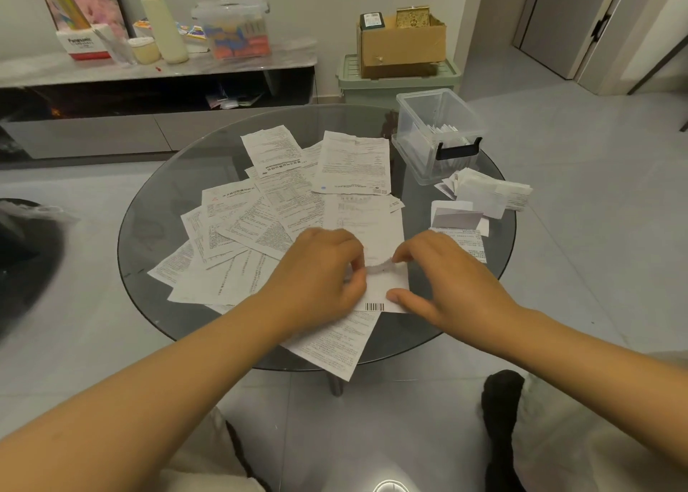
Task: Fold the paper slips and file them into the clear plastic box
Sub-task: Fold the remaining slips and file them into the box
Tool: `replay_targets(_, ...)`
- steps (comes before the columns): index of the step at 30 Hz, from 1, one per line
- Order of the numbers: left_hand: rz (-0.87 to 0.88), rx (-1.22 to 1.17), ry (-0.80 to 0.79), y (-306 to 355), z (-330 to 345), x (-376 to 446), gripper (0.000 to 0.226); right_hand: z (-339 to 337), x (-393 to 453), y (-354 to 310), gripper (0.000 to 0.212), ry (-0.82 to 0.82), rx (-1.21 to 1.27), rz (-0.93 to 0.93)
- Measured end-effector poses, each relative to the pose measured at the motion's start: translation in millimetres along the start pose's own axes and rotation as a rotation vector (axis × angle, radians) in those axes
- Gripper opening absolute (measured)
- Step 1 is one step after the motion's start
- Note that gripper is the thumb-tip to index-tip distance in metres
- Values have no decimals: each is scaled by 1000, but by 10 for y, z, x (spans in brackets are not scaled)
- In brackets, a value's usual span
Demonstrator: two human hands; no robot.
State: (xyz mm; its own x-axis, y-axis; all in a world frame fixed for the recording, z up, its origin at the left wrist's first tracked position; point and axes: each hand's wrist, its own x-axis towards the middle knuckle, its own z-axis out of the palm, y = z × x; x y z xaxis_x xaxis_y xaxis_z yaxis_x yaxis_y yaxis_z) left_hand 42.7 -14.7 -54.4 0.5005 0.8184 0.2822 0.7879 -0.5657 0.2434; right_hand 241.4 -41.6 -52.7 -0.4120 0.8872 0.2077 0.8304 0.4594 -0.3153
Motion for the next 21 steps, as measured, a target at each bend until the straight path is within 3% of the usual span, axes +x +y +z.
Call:
replay_targets(4, -35, -152, -57, 170, -90, -139, 25, 10, 9, 14, 48, 45, 62, -15)
replay_targets(8, -138, -332, -48, 236, -194, -196, 13, 28, 39, 32, 23, -36, 122, -33)
replay_targets(11, -231, -488, -15, 213, -246, -202, 11, 16, 39, 10, 27, -81, 196, 42)
replay_targets(18, -410, -631, 23, 60, -247, -147, 11, -5, 67, -56, 25, -12, 459, 232)
replay_targets(21, -454, -640, -21, 46, -211, -139, 29, 22, 95, -59, 25, 1, 462, 273)
